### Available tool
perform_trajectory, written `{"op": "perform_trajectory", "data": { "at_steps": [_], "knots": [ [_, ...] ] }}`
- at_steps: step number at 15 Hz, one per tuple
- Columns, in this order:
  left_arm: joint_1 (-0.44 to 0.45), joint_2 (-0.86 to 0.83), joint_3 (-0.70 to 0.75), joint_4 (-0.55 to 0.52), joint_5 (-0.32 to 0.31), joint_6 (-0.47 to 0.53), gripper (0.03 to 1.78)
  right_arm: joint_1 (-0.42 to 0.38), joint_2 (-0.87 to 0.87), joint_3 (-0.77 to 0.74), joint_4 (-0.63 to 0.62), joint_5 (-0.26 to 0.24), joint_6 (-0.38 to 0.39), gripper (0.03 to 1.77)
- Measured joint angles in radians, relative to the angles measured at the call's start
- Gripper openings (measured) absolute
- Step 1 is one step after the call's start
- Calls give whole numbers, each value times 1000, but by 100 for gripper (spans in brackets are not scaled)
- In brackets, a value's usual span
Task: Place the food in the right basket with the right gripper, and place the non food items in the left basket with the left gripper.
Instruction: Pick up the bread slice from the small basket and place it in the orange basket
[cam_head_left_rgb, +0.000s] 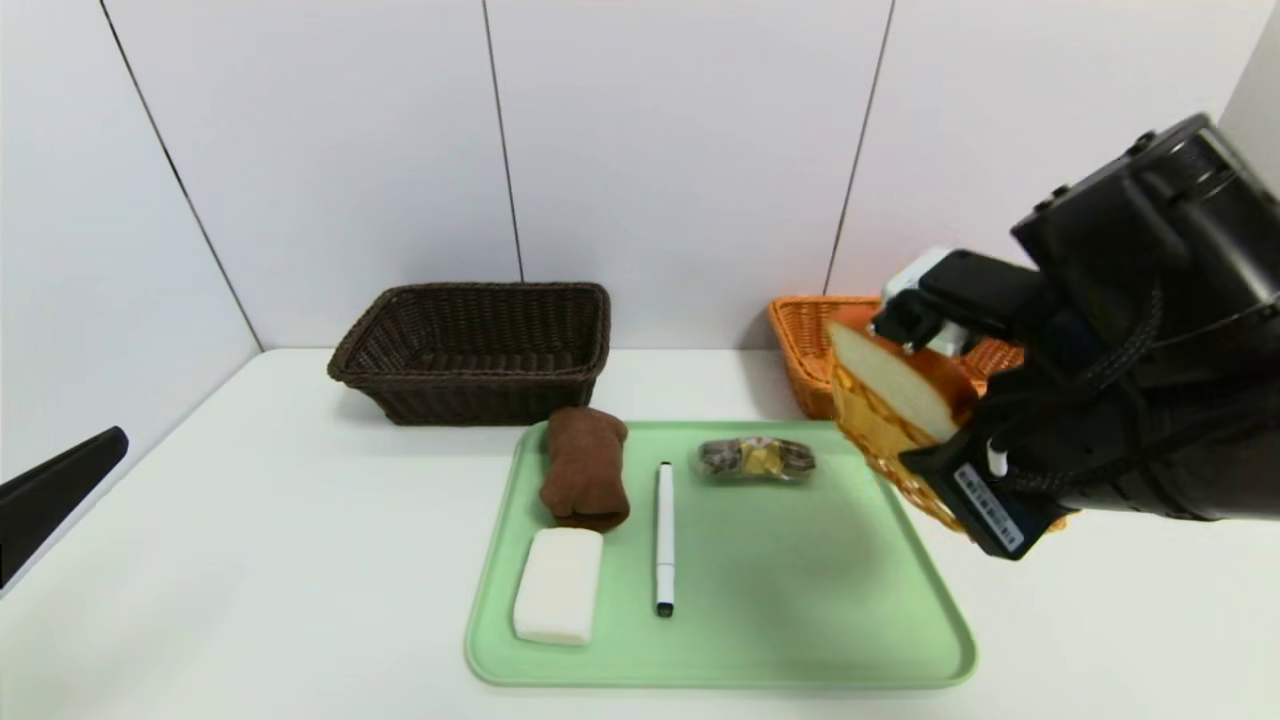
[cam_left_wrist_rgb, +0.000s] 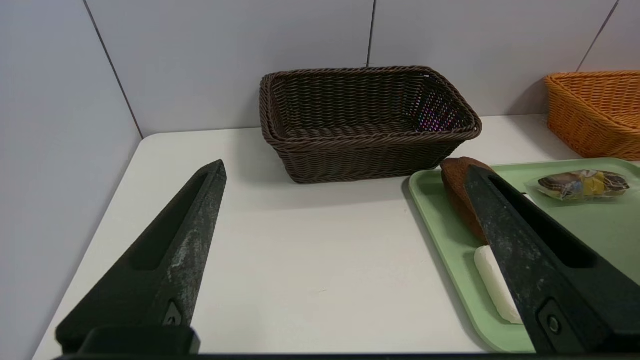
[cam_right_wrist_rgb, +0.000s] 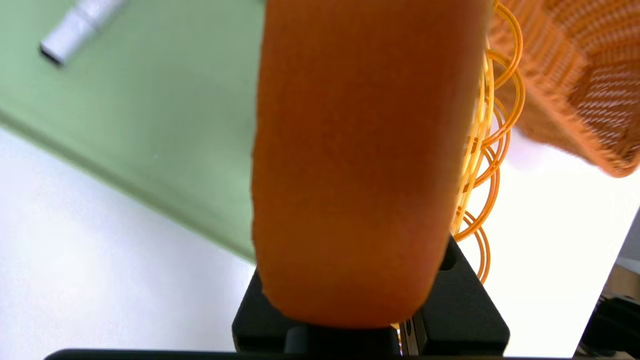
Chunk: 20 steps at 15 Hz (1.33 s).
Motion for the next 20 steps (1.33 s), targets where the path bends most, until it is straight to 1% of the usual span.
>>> {"op": "perform_trajectory", "data": {
  "at_steps": [2, 5, 6, 8, 10, 11, 12, 13, 14, 15, 20],
  "knots": [
    [0, 1, 4, 1, 0, 0, 169, -47, -3, -51, -51, 3, -22, 43],
    [0, 1, 9, 1, 0, 0, 169, -150, 16, -76, -186, 17, -95, 43],
    [0, 0, 13, 1, 0, 0, 169, -179, 33, -81, -228, 22, -103, 43],
    [0, 0, 20, 0, 1, 0, 169, -218, 74, -92, -264, 33, -103, 43],
    [0, -2, 26, 0, 2, 0, 169, -264, 122, -100, -338, 89, -124, 42],
    [0, -3, 29, 0, 2, 0, 169, -296, 146, -100, -380, 112, -160, 42],
    [0, -3, 29, 0, 2, 0, 169, -329, 172, -101, -431, 128, -214, 42],
    [0, -4, 30, 0, 2, 0, 169, -351, 198, -102, -484, 134, -251, 42],
    [0, -5, 30, 0, 2, 0, 169, -369, 222, -103, -530, 135, -268, 42],
    [0, -5, 31, 1, 2, 0, 169, -386, 243, -104, -552, 137, -272, 42],
    [0, -6, 35, 1, 2, 0, 169, -446, 325, -101, -563, 145, -266, 42]
  ]
}}
